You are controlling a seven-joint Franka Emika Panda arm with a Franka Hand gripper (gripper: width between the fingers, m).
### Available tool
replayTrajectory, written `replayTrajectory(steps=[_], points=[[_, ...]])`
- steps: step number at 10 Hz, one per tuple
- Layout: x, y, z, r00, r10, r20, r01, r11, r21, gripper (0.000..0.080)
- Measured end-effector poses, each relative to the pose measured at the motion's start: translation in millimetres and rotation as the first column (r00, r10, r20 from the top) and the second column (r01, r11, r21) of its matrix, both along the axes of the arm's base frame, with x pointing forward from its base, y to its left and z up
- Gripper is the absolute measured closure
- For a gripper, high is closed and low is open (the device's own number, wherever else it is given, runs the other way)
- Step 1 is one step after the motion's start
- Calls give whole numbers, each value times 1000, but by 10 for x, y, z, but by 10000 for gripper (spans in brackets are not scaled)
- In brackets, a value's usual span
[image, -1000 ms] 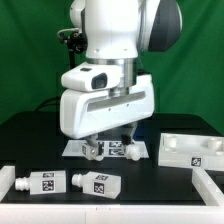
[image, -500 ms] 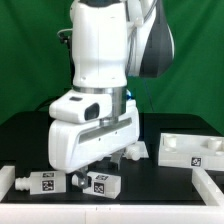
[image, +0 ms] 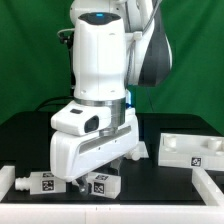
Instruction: Assemble one leg
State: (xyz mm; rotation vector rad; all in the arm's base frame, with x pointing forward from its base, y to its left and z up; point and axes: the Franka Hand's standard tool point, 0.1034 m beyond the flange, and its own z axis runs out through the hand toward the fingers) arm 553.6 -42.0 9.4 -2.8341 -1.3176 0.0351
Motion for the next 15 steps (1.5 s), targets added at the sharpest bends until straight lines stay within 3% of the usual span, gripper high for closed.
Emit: replayTrajectory(steps=[1, 3, 6, 7, 10, 11, 15], points=[[0, 0, -1, 1000, 0, 0, 0, 1000, 0, 194], [-1, -1, -1, 1000, 0, 0, 0, 1000, 0, 507], [-4, -11, 2, 1000, -2, 0, 2, 1000, -1, 517], [-111, -109, 67, 1000, -17, -2, 17, 1000, -8, 517], [-699, -618, 308, 995, -94, -24, 93, 995, -35, 517], [-812, -664, 320, 993, -118, -26, 117, 992, -38, 517], [-801, -634, 301, 993, -118, -20, 117, 992, -38, 515]])
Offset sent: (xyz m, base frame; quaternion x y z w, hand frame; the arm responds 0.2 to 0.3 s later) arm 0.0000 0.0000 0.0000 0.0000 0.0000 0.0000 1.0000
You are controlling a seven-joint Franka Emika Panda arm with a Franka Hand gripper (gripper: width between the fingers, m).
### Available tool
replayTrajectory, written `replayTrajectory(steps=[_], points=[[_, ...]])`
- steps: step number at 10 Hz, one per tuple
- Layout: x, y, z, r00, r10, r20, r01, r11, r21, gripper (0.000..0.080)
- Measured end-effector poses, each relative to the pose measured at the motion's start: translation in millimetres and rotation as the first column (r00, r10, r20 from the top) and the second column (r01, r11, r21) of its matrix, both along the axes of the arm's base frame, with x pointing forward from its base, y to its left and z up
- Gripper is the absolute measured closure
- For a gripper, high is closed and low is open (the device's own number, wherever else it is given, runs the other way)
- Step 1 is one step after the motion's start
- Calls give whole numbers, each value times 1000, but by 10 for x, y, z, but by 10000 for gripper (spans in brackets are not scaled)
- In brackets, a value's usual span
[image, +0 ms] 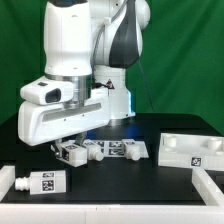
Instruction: Assemble one leg
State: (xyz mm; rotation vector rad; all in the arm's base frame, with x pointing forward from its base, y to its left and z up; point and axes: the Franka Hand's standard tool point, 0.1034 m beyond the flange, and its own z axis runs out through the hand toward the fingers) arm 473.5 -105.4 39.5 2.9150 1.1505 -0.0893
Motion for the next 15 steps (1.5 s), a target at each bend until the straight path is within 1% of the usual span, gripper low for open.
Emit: replayTrajectory(steps=[1, 2, 3, 4, 5, 6, 7, 10, 11, 12, 13, 14, 15], points=[[-22, -32, -29, 1000, -18, 9, 18, 1000, -3, 515], [-148, -131, -126, 998, -53, 15, 53, 999, -9, 515], [-320, -271, -196, 997, -80, 21, 81, 997, -16, 515], [-460, -362, -255, 994, -110, 7, 110, 994, -18, 515], [-520, -397, -297, 991, -133, -4, 133, 991, -18, 515], [-525, -382, -307, 987, -159, -7, 159, 987, -19, 515], [-500, -386, -297, 987, -163, -11, 162, 987, -18, 515], [-510, -384, -304, 987, -163, -13, 162, 987, -18, 510], [-508, -384, -300, 987, -163, -13, 162, 987, -18, 295], [-483, -319, -204, 972, -233, -21, 233, 972, -20, 295], [-436, -222, -34, 961, -277, -18, 277, 961, -19, 181], [-500, -107, 25, 946, -323, -32, 323, 946, -22, 159], [-517, 54, 151, 924, -379, -43, 378, 926, -22, 159]])
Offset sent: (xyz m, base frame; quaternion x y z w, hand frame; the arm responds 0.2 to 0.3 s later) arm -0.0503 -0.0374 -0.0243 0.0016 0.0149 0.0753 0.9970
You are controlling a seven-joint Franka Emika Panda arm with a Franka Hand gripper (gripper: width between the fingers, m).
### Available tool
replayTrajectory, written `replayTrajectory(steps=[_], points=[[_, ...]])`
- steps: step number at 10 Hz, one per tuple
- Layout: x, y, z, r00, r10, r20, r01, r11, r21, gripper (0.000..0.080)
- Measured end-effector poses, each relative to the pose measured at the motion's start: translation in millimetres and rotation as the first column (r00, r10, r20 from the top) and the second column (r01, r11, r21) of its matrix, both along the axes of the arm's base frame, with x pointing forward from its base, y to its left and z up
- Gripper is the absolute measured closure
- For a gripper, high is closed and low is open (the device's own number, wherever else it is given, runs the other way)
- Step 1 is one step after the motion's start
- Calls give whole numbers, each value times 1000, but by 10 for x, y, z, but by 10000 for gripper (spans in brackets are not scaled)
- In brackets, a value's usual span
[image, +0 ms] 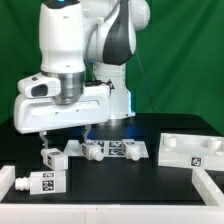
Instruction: Assemble one leg
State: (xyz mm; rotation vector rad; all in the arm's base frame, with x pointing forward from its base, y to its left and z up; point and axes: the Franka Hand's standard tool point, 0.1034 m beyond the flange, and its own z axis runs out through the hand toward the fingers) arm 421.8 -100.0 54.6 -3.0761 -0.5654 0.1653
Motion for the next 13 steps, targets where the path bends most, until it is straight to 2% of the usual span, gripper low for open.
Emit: replayTrajectory(steps=[1, 2, 3, 4, 7, 8, 9, 10, 12, 13], points=[[17, 264, 152, 995, -94, 22, 94, 996, -5, 151], [-4, 589, 177, 983, -181, 19, 182, 983, -14, 151], [54, 809, 157, 979, -203, 12, 203, 979, -23, 151], [110, 867, 106, 983, -184, 9, 184, 983, -26, 151], [103, 853, 107, 983, -183, 8, 183, 983, -24, 151], [74, 907, 107, 978, -209, 6, 209, 977, -26, 151], [-98, 1159, 108, 950, -312, -5, 311, 950, -38, 151], [-182, 1359, 100, 948, -318, -11, 317, 948, -42, 151], [-222, 1874, 6, 911, -413, -11, 412, 909, -70, 151], [-217, 2042, -26, 905, -426, -8, 424, 902, -77, 151]])
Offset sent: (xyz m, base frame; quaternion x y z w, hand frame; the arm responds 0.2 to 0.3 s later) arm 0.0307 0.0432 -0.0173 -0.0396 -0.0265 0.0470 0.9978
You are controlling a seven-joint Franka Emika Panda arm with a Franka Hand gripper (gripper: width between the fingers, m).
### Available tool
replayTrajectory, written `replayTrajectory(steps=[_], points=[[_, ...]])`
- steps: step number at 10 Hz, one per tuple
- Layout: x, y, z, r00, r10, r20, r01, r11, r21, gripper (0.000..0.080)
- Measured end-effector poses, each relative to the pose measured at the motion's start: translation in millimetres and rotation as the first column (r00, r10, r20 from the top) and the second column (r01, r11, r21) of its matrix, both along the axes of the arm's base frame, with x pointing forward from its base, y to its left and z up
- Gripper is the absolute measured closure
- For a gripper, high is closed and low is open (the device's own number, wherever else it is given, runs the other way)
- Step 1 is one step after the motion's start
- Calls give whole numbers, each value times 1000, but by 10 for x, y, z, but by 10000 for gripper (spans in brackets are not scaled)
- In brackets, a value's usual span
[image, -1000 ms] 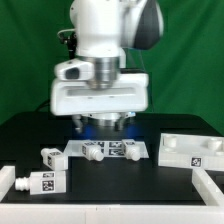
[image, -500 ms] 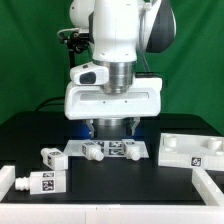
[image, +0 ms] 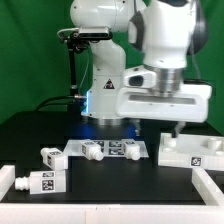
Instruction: Assemble one leg
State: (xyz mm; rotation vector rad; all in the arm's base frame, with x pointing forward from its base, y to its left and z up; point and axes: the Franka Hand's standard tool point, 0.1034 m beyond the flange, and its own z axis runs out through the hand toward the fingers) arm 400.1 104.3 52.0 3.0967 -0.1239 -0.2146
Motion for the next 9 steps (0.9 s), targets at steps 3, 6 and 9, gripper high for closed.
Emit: replayTrajectory(steps=[3, 6, 9], points=[[3, -17, -4, 1000, 24, -1, -24, 1000, 4, 151], [-271, 233, -166, 998, -22, 64, 22, 1000, 11, 151], [-400, 393, -382, 997, -15, 73, 14, 1000, 12, 151]])
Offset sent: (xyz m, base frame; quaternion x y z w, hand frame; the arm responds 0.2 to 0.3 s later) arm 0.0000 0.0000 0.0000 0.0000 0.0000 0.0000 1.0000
